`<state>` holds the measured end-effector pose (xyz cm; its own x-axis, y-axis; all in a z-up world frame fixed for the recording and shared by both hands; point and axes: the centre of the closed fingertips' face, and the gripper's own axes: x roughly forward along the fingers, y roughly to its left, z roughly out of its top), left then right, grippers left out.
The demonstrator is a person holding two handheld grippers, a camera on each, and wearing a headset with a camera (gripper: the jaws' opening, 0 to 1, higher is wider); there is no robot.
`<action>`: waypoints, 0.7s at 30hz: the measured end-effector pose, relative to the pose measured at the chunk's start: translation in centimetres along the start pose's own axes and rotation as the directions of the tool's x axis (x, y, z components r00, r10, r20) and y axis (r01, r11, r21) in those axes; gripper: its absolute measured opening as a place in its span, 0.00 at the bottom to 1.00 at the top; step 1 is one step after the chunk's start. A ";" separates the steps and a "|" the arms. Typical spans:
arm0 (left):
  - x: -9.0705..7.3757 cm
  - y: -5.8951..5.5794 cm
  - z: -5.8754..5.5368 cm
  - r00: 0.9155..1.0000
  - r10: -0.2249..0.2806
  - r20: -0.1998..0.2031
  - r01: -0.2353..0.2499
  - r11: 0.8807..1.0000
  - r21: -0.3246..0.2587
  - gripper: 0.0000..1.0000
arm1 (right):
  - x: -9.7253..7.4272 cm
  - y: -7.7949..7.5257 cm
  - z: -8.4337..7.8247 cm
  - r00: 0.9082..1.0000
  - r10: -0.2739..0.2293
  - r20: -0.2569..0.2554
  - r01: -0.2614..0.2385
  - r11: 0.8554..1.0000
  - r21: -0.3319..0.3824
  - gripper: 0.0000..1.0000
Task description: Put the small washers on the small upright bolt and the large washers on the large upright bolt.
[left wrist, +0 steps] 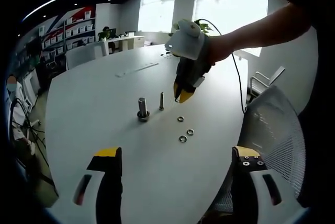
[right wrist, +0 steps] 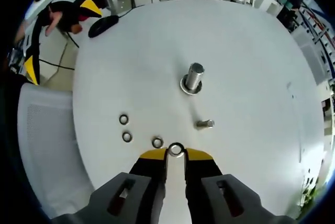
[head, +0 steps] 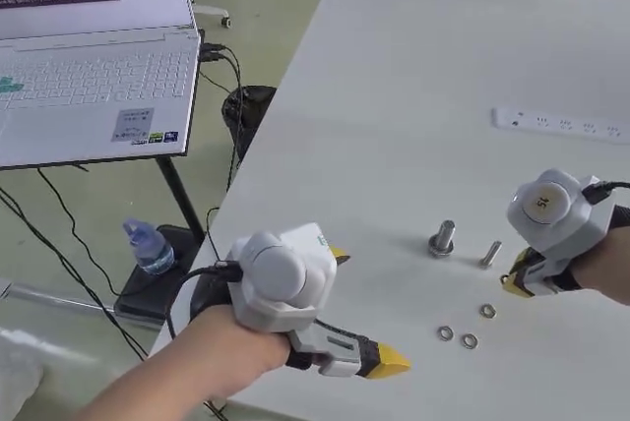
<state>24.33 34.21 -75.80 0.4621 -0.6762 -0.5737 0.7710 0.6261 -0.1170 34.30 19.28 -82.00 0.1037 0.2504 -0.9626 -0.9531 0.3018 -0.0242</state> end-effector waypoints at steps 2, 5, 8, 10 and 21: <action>0.0 0.0 -0.1 1.000 -0.001 -0.005 0.001 1.000 0.001 0.87 | -0.2 -0.3 0.2 1.000 -0.004 0.003 0.004 1.000 0.002 0.13; 0.0 0.0 0.0 1.000 0.000 -0.003 0.000 1.000 0.000 0.87 | -0.6 -1.0 0.6 1.000 -0.013 0.007 0.013 1.000 0.001 0.13; 0.0 0.0 -0.2 1.000 -0.002 -0.012 0.002 1.000 0.001 0.88 | -0.7 -1.6 1.0 1.000 -0.020 0.013 0.020 1.000 0.005 0.13; 0.0 0.0 -0.3 1.000 -0.001 -0.016 0.001 1.000 0.004 0.89 | -0.8 -1.8 1.4 1.000 -0.022 0.019 0.022 1.000 0.009 0.13; -0.1 0.1 -0.6 1.000 0.001 -0.019 -0.001 1.000 -0.013 0.95 | -1.0 -3.2 3.1 0.998 -0.042 0.046 0.041 0.999 0.013 0.13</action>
<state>24.07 34.54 -76.27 0.4543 -0.6681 -0.5893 0.7645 0.6320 -0.1272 38.15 20.87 -80.10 0.1564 0.2799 -0.9472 -0.9442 0.3238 -0.0602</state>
